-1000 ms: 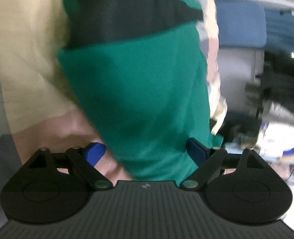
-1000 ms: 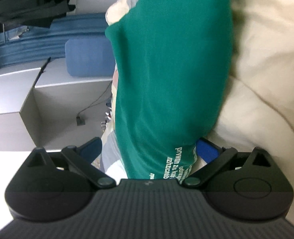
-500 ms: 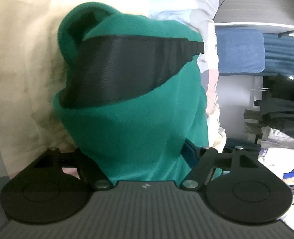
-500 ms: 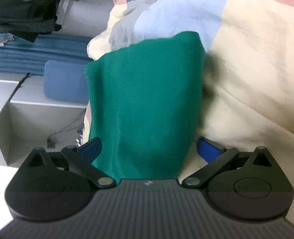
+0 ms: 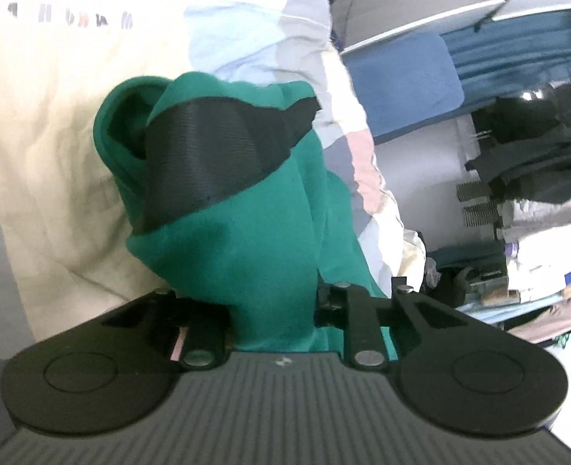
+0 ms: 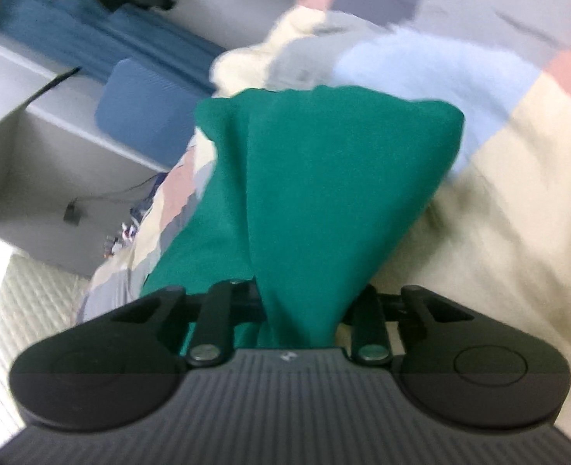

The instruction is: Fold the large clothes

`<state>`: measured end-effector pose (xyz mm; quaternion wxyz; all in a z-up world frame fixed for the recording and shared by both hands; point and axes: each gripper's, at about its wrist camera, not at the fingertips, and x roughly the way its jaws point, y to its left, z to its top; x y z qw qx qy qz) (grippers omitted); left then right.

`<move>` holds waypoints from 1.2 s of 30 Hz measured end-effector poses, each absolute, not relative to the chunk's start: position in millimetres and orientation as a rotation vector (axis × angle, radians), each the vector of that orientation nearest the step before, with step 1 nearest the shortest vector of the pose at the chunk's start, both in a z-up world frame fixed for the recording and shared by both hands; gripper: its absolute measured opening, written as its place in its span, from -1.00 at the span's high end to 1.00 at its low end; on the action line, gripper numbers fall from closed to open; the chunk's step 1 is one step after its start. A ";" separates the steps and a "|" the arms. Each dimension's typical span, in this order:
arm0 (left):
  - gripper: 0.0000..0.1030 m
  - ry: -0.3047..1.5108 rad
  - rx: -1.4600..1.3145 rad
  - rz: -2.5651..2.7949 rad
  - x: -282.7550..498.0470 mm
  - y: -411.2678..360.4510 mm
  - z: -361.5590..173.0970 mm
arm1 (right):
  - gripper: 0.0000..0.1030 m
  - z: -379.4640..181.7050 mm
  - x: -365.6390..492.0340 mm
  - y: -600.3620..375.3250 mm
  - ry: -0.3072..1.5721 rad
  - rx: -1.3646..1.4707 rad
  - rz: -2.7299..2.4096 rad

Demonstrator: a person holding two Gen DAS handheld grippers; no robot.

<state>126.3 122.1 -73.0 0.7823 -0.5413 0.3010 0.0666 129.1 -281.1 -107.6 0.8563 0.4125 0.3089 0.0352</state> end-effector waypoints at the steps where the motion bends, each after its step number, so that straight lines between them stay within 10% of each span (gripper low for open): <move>1: 0.50 0.652 -1.155 0.137 121.4 122.0 -69.7 | 0.54 -103.4 125.6 -279.3 0.640 0.836 0.080; 30: 0.49 0.828 -1.051 0.063 -20.8 136.5 20.3 | 0.62 -12.8 -8.5 -289.6 0.605 0.664 0.228; 36: 0.02 0.851 -1.018 0.006 -2.8 134.0 22.3 | 0.46 -14.4 9.8 -290.0 0.638 0.702 0.195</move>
